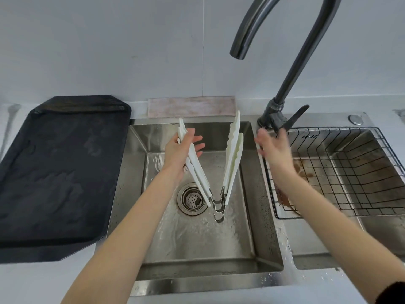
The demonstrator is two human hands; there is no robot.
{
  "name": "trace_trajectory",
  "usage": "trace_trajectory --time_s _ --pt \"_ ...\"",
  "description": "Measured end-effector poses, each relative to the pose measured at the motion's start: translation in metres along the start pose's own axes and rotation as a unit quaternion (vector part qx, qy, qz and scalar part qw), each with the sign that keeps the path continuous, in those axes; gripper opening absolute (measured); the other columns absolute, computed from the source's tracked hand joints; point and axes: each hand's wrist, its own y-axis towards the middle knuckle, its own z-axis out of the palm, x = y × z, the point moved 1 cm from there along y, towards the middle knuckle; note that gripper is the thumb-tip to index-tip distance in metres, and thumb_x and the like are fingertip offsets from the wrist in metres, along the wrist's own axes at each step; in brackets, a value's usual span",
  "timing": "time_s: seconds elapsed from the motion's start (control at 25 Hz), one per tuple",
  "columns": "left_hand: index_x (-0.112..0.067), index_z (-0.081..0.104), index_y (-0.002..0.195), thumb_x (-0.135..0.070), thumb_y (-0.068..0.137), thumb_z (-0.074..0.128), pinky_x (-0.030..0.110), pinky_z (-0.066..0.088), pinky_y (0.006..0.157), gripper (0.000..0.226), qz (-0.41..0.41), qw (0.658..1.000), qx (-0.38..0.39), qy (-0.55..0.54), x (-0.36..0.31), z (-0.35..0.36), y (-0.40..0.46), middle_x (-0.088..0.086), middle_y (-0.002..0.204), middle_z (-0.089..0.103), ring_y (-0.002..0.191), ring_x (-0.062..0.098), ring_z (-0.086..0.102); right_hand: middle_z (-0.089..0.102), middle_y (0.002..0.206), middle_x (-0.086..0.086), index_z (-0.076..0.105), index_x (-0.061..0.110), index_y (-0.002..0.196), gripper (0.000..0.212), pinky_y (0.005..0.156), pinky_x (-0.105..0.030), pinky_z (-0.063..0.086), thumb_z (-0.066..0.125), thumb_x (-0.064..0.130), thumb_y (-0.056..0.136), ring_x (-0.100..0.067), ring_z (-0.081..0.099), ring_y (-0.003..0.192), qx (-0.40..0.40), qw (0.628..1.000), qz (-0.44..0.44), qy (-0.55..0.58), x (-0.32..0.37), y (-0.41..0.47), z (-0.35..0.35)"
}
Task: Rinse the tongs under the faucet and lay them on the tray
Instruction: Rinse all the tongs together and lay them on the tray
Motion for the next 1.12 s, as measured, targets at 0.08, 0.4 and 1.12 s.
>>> trace_trajectory --time_s 0.08,0.4,1.12 --pt "-0.017 0.056 0.102 -0.025 0.089 0.059 0.02 0.056 0.06 0.015 -0.011 1.0 0.004 -0.019 0.0 -0.002 -0.003 -0.001 0.084 0.067 0.066 0.009 0.067 0.042 0.147 -0.007 -0.006 0.019 0.152 0.093 0.112 -0.041 0.033 0.055 0.044 0.086 -0.023 0.047 0.13 0.118 0.992 0.04 -0.037 -0.015 -0.029 0.019" --pt "-0.017 0.053 0.097 -0.024 0.09 0.056 0.023 0.058 0.068 0.01 0.009 0.996 0.044 -0.08 0.002 -0.01 -0.015 0.002 0.085 0.066 0.071 0.011 0.071 0.042 0.06 0.0 0.046 0.016 0.078 0.016 0.059 -0.023 0.045 0.05 0.013 0.094 -0.012 0.043 0.055 0.122 0.986 0.067 0.096 -0.034 -0.05 0.055" --pt "-0.016 0.057 0.097 -0.009 0.089 0.058 0.025 0.058 0.064 0.011 -0.168 0.98 0.091 0.057 0.09 -0.048 -0.035 0.006 0.091 0.067 0.072 0.012 0.07 0.059 0.077 -0.008 0.054 0.003 0.092 0.011 0.079 -0.037 0.055 0.052 0.014 0.094 -0.023 0.064 0.086 0.213 0.943 0.257 0.017 -0.084 -0.04 0.062"
